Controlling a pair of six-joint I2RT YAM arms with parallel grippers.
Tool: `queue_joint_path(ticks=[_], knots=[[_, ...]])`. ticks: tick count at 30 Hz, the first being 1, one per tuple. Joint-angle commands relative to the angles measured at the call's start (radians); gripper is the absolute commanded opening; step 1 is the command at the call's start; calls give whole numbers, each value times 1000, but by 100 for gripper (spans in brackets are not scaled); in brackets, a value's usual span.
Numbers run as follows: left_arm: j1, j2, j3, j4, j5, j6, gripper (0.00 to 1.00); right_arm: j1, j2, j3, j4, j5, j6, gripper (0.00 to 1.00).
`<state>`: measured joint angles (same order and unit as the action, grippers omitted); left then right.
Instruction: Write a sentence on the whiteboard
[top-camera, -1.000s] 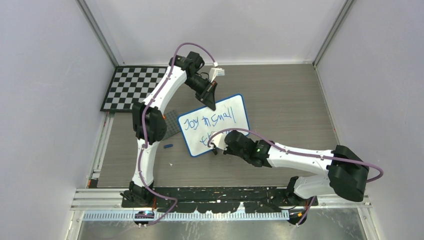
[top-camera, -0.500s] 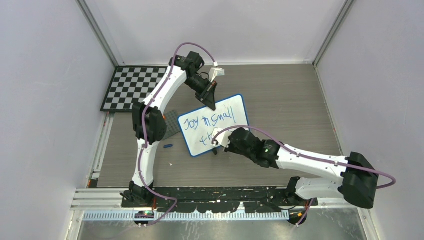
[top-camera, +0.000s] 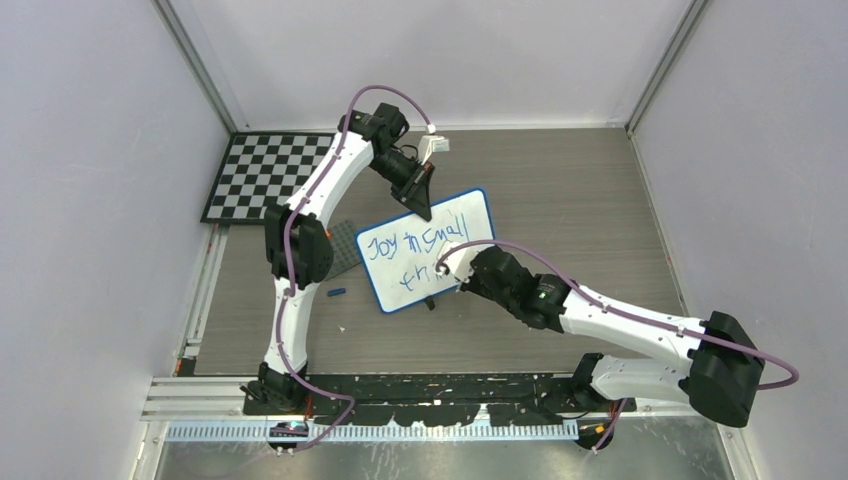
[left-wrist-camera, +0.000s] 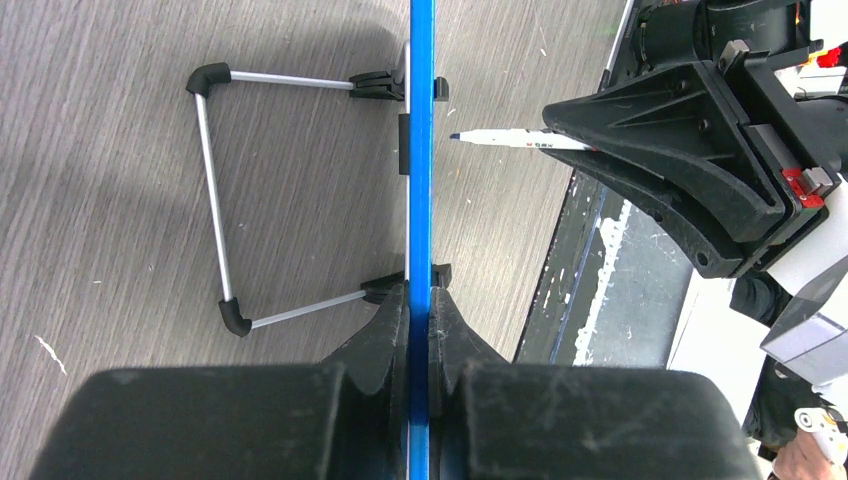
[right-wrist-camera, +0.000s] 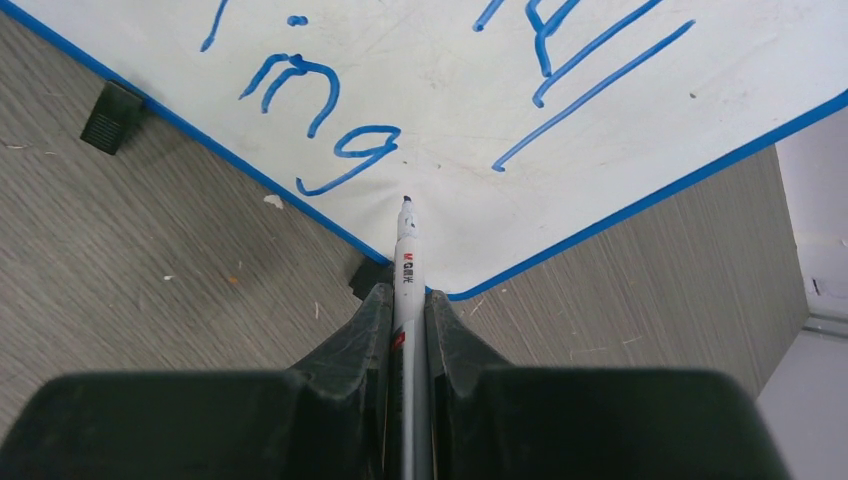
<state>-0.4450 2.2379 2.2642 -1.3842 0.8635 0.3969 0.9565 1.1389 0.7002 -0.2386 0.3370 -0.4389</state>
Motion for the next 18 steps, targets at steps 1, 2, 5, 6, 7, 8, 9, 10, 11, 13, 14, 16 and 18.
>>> queue_joint_path(ticks=[1,2,5,6,7,8,9,10,11,13,14,16,18], knots=[[-66,53,-32,-64,-79,-3,0,-6,-5,5,34,48,20,0],[-66,53,-31,-64,-78,-3,0,-6,7,9,40,60,21,0],[-66,49,-33,-65,-77,-3,0,-6,27,20,62,83,21,0],[-66,49,-34,-64,-78,-3,0,-5,31,20,70,85,21,0],[-66,49,-35,-65,-79,-3,0,-6,36,20,78,89,20,0],[-66,48,-35,-64,-78,-2,0,-6,41,20,85,94,21,0],[-66,49,-35,-64,-78,-2,0,-6,44,20,88,98,21,0],[-66,50,-37,-65,-76,-2,0,-6,47,20,94,105,20,0],[-66,51,-37,-65,-75,-2,0,-6,49,19,99,109,20,0],[-66,53,-35,-64,-74,-3,0,-6,50,18,108,112,20,0],[-65,53,-35,-64,-73,-2,0,-5,49,17,116,113,20,0],[-66,53,-35,-64,-73,-2,0,-6,52,17,123,112,19,0],[-66,53,-35,-63,-73,-2,0,-6,54,18,126,102,19,0]])
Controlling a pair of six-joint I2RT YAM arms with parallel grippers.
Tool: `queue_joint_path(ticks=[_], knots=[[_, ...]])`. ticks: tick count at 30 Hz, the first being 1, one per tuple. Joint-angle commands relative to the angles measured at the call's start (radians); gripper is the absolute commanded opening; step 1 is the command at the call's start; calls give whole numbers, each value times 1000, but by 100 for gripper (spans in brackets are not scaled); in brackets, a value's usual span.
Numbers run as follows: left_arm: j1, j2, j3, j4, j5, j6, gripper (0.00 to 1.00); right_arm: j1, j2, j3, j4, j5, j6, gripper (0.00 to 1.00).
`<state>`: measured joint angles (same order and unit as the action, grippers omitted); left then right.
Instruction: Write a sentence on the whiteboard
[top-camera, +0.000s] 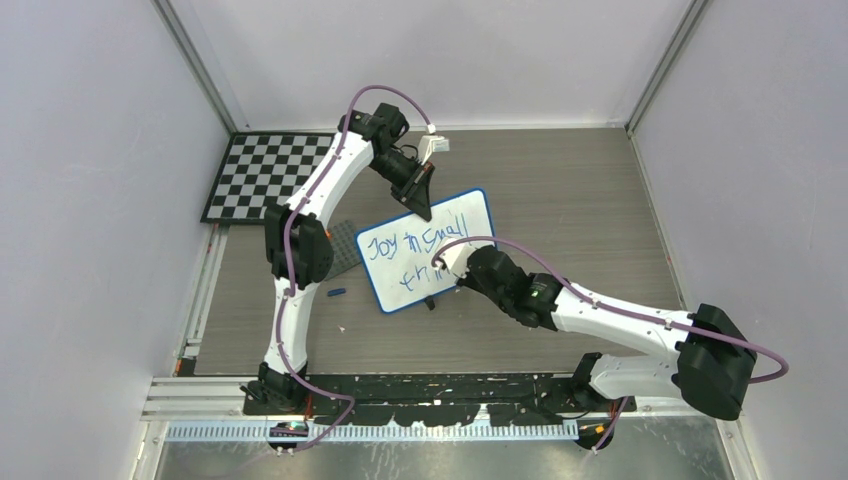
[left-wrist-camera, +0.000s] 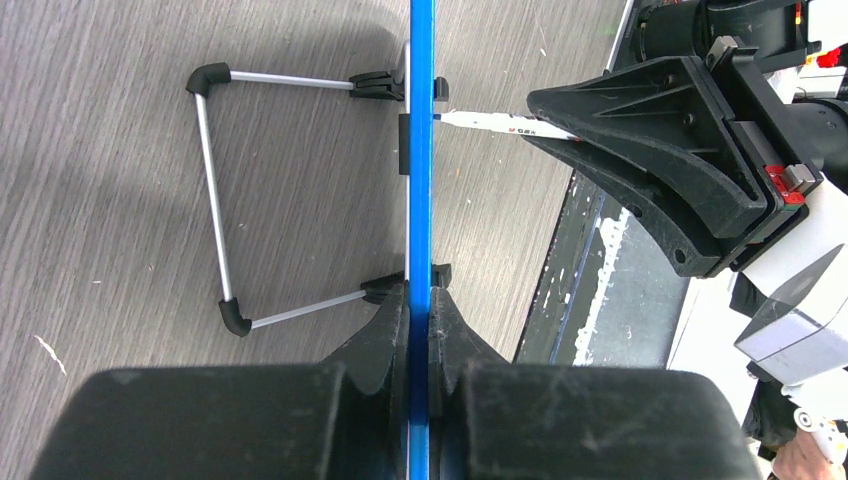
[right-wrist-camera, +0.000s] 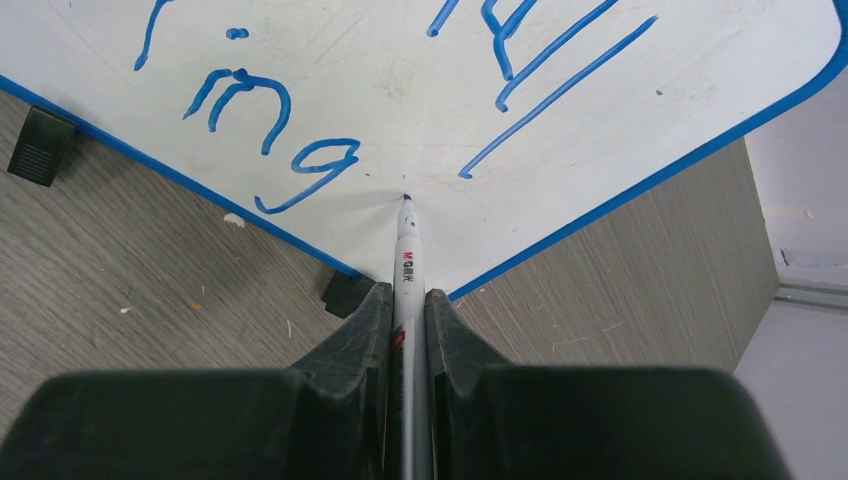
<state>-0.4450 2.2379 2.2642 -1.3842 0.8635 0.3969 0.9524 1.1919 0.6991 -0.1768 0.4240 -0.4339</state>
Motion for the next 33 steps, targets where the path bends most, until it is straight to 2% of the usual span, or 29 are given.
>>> queue_joint_path(ticks=[1,18,33], knots=[[-66,52,-35,-64,-74,-2,0,-1,0,17,65,9,14,0],[-66,52,-35,-63,-75,-3,0,0,2,-21,34,-91,-24,0],[-65,47,-37,-62,-80,-5,0,0,5,-35,-23,-16,-35,0]])
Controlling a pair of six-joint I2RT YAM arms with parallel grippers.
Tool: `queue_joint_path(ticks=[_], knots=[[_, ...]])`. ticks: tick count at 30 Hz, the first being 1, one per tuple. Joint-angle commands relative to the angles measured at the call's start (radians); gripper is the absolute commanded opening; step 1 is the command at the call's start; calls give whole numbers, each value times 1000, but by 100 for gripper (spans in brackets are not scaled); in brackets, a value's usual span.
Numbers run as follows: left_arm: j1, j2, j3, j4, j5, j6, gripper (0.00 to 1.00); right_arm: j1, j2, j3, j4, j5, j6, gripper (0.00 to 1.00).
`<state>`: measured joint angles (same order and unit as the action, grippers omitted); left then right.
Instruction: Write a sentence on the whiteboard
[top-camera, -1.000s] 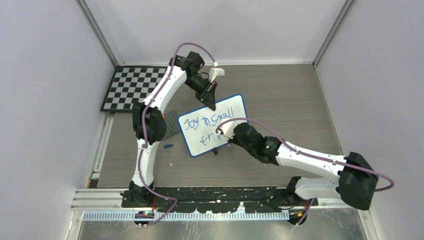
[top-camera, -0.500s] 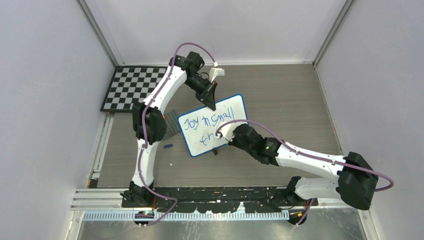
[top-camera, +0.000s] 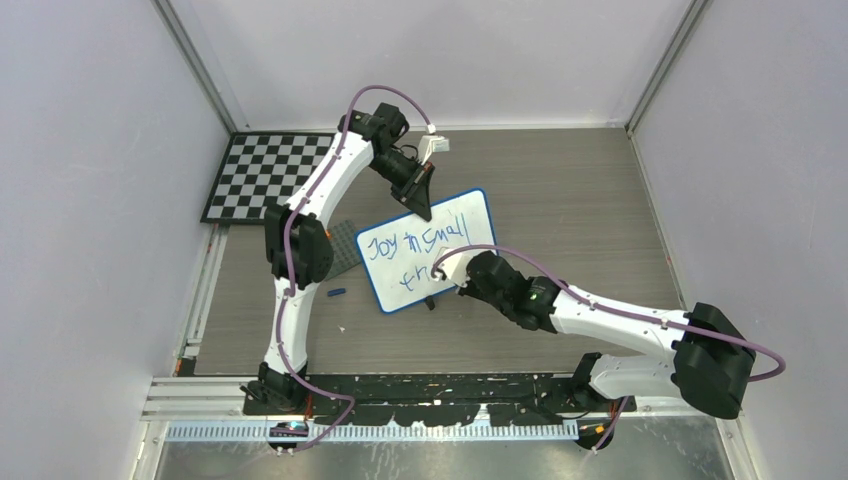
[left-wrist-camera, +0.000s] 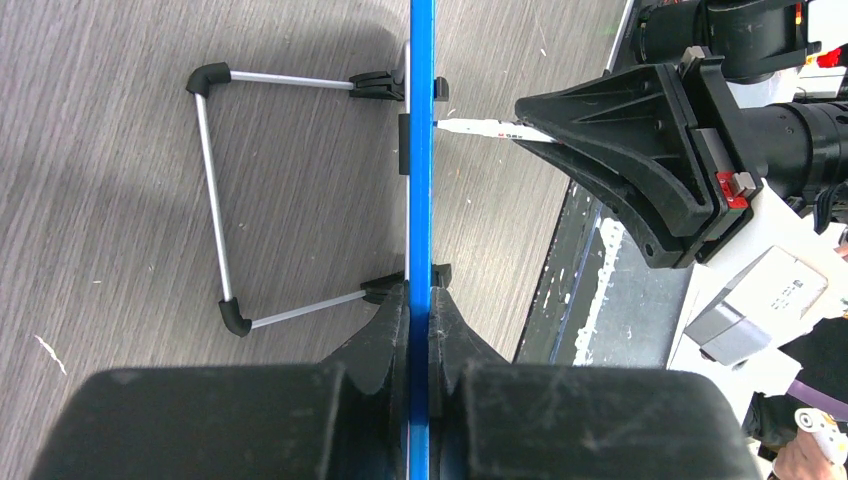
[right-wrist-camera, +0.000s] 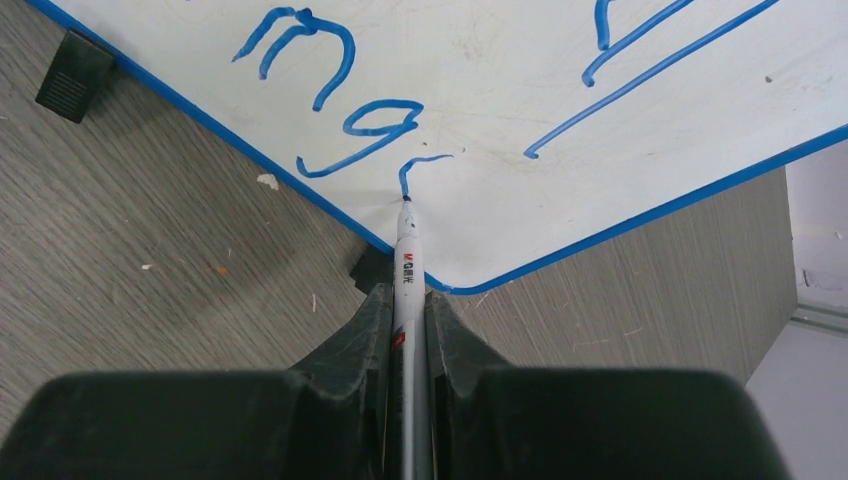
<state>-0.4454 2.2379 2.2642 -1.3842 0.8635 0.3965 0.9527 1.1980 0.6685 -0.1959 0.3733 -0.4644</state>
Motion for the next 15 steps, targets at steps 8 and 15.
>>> queue_joint_path(ticks=[8,15], knots=[[-65,49,-34,-62,-80,-7,0,1,31,15,-39,-27,2,0],[-65,47,-38,-62,-82,-4,0,17,54,42,-17,-44,2,0]])
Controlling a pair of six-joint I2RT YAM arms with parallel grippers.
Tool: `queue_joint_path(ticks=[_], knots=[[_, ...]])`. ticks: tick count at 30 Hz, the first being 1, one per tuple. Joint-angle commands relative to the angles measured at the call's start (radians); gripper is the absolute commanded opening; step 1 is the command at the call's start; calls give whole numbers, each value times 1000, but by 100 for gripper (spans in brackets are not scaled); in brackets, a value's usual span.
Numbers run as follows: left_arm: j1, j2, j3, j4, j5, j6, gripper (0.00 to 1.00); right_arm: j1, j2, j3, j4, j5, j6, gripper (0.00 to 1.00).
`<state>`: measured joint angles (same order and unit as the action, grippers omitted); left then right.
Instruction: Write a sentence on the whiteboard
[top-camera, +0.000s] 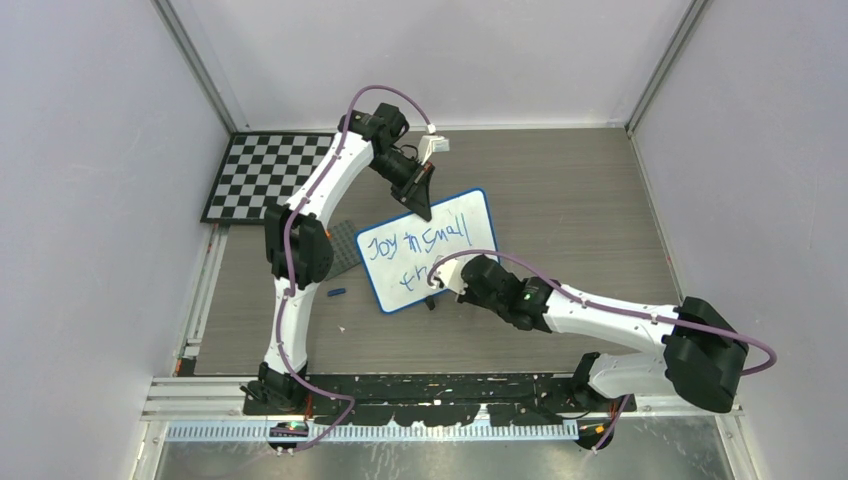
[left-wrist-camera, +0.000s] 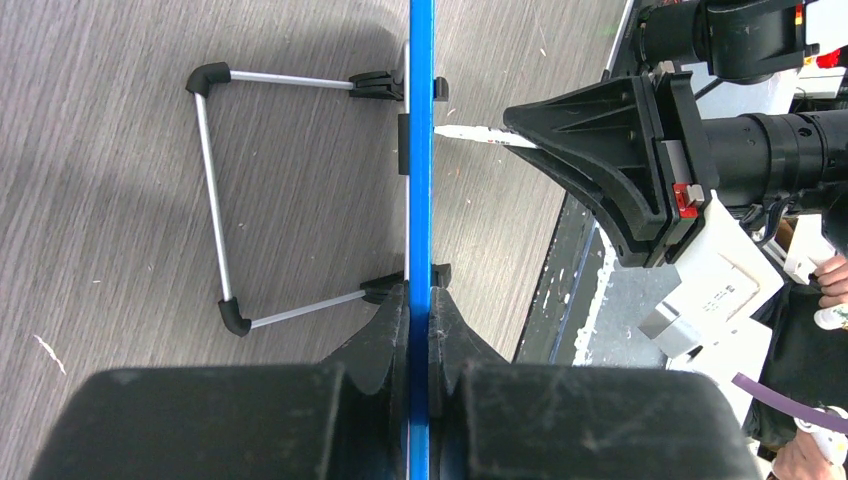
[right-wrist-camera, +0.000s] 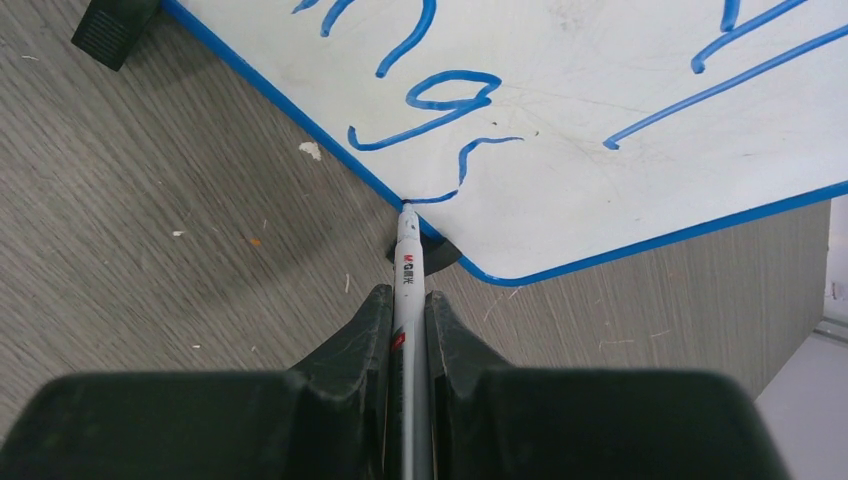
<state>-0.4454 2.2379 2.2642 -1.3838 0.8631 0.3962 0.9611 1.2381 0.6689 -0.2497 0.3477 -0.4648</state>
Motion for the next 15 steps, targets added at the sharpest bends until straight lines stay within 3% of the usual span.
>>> queue_joint_path(ticks=[1,15], knots=[[-65,47,-38,-62,-81,-5,0,9,12,43,41,-19,3,0],[-65,50,-32,-60,-82,-9,0,10,-21,40,79,-35,1,0]])
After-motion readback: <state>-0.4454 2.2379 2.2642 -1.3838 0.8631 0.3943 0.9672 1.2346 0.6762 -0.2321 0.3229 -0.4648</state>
